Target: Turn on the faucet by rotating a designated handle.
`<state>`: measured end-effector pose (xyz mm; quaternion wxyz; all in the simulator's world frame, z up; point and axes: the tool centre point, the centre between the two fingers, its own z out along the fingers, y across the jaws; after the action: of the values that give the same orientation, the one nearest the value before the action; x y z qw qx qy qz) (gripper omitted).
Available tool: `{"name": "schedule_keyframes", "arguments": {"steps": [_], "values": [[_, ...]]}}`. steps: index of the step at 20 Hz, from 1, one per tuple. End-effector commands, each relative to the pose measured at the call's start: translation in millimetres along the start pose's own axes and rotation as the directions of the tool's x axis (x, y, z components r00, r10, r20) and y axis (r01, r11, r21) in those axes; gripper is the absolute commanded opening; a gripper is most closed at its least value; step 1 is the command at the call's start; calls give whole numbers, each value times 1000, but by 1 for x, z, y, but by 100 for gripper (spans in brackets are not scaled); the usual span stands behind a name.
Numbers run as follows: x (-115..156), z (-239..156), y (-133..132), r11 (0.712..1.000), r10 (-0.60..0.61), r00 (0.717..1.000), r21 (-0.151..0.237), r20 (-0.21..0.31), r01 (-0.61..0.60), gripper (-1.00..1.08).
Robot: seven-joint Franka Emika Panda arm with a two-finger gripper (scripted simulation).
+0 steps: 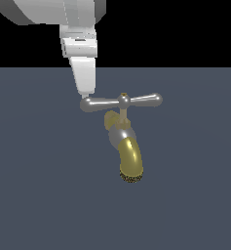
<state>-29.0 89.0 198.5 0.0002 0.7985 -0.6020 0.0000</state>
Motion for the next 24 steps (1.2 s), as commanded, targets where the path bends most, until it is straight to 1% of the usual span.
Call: {"name": "schedule_keyframes", "arguments": {"steps": [1, 24], "values": [[-1, 0, 7, 1000, 0, 1000, 0, 0, 0, -100], [-8, 0, 75, 1000, 0, 1000, 0, 0, 0, -100]]}}
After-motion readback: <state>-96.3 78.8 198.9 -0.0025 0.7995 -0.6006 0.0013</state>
